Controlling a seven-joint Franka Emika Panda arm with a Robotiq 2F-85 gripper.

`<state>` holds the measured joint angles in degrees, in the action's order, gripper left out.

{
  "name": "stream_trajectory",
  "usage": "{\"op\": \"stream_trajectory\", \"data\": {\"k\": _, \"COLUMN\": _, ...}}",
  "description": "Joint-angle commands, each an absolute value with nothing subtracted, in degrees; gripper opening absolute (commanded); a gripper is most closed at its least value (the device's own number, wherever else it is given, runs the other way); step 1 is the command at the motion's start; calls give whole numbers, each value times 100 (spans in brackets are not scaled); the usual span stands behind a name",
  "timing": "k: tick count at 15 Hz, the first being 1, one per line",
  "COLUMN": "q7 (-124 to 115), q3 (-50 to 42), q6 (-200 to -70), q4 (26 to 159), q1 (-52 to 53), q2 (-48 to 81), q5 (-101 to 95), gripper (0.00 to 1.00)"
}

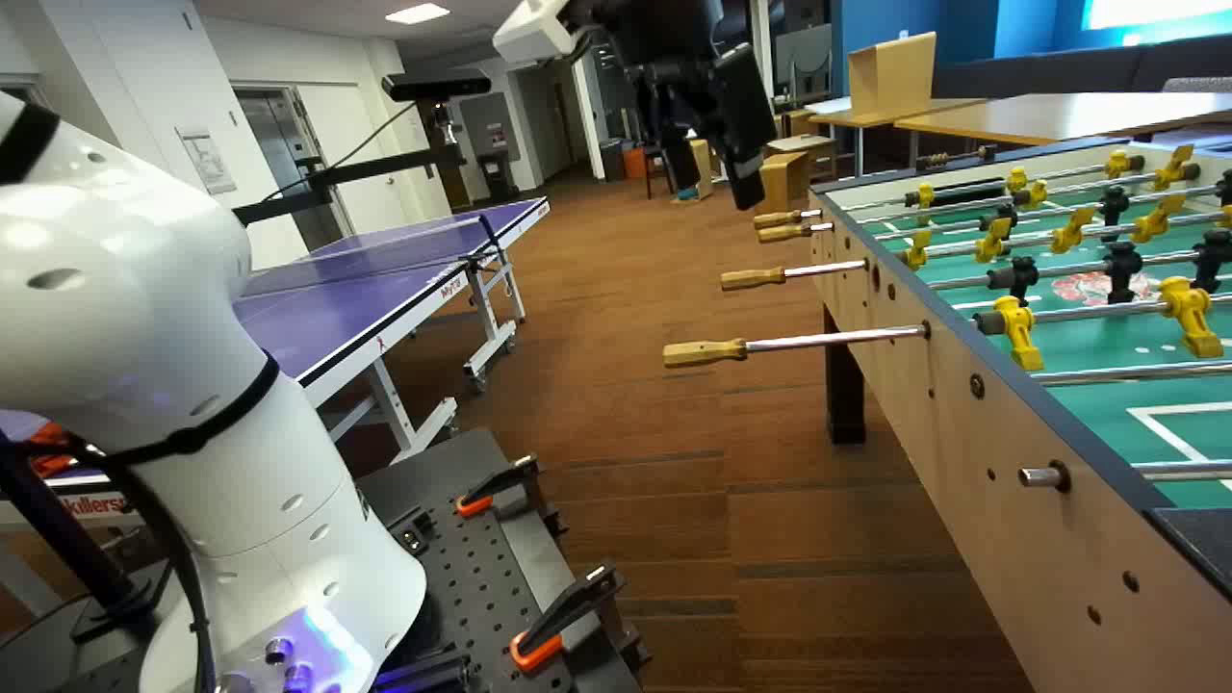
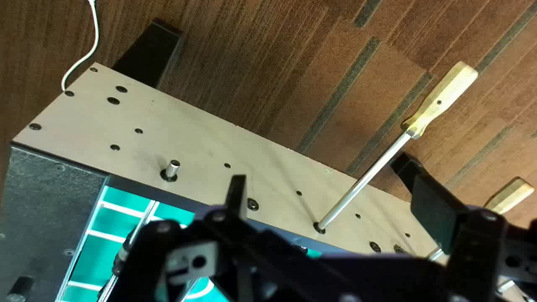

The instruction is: Push the second rod from the right side of the foosball table

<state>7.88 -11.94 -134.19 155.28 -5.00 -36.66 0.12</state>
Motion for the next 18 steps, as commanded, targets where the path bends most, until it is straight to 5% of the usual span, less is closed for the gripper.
{"op": "stream_trajectory", "data": {"k": 1, "q7": 827, "q3": -1132, "q6": -13399, "q4": 15515, "q1": -563, "q2": -3660, "q5": 66, "gripper": 100}}
{"op": "stream_trajectory", "data": {"k": 9, "q7": 621, "q3": -1024, "q6": -13574, "q4": 15557, "q1": -452, "q2": -3562, "q5": 234, "gripper": 100}}
{"op": "stream_trajectory", "data": {"k": 18, "q7": -1045, "q3": 95, "q6": -15520, "q4": 15321, "q1": 486, "q2": -1937, "q5": 1717, "gripper": 100}}
